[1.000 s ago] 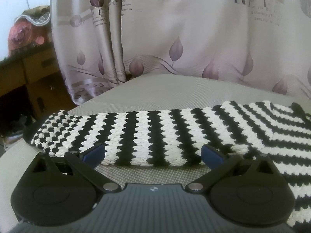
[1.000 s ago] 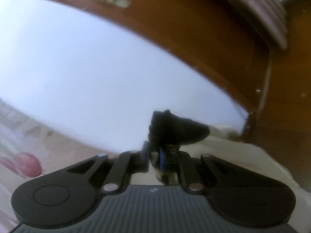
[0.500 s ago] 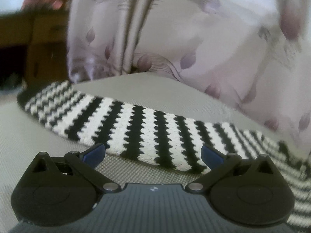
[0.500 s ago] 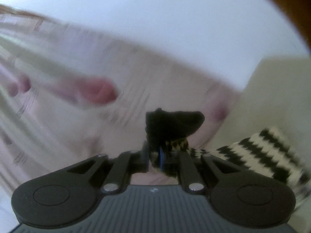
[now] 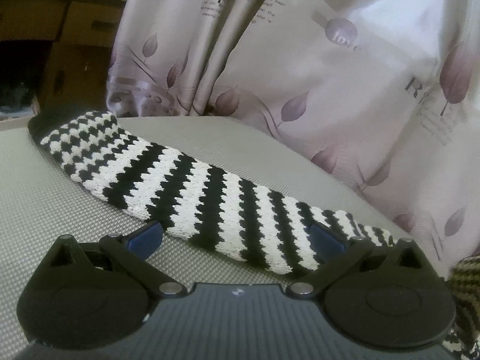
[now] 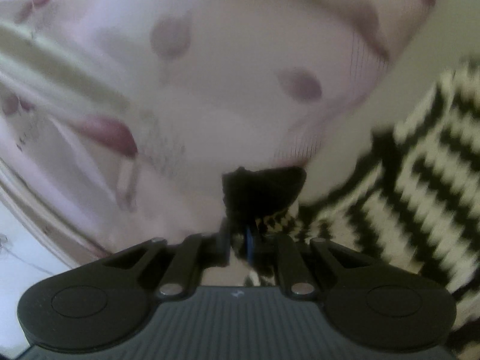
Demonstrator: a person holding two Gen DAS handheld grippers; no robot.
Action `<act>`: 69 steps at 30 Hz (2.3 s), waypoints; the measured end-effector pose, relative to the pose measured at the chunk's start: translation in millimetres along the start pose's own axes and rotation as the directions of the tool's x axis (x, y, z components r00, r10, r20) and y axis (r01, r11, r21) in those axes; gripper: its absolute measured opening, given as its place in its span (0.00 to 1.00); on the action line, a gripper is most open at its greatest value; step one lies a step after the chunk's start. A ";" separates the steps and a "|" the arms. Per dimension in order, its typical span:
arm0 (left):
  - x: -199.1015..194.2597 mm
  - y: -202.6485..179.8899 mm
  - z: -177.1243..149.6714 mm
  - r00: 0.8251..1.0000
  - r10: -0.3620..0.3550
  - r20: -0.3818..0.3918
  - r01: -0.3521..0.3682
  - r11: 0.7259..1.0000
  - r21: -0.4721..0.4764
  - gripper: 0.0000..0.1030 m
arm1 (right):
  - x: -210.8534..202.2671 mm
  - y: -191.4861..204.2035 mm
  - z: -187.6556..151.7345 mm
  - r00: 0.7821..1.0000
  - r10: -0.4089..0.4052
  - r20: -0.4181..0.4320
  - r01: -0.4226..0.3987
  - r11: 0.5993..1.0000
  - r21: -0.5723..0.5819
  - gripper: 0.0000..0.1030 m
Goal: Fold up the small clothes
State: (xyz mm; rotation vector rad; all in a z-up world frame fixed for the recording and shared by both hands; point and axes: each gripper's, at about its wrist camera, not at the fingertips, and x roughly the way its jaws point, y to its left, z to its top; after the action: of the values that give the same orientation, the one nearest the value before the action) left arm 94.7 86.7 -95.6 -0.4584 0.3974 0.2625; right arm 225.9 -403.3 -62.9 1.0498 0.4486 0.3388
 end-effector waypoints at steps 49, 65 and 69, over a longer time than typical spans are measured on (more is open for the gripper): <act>34.3 177.1 99.1 0.983 -0.097 -0.153 0.015 0.886 -0.464 0.82 | -201.2 10.2 -74.5 0.986 -0.166 0.028 0.164 0.906 -0.390 0.82; 43.4 76.1 131.8 0.989 -0.130 -0.068 0.106 0.955 -0.278 0.06 | -248.7 -29.7 -56.0 0.938 -0.295 0.184 0.341 0.885 -0.317 0.82; 31.6 4.3 143.4 0.966 -0.250 -0.064 0.231 0.948 -0.220 0.06 | -270.7 -51.4 -36.7 0.916 -0.338 0.217 0.378 0.907 -0.184 0.82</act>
State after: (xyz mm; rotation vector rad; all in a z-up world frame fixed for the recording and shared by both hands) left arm 166.0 163.6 7.2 -0.7238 0.3999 0.0455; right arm -22.7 -527.4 -71.9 0.7508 0.4207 -0.0376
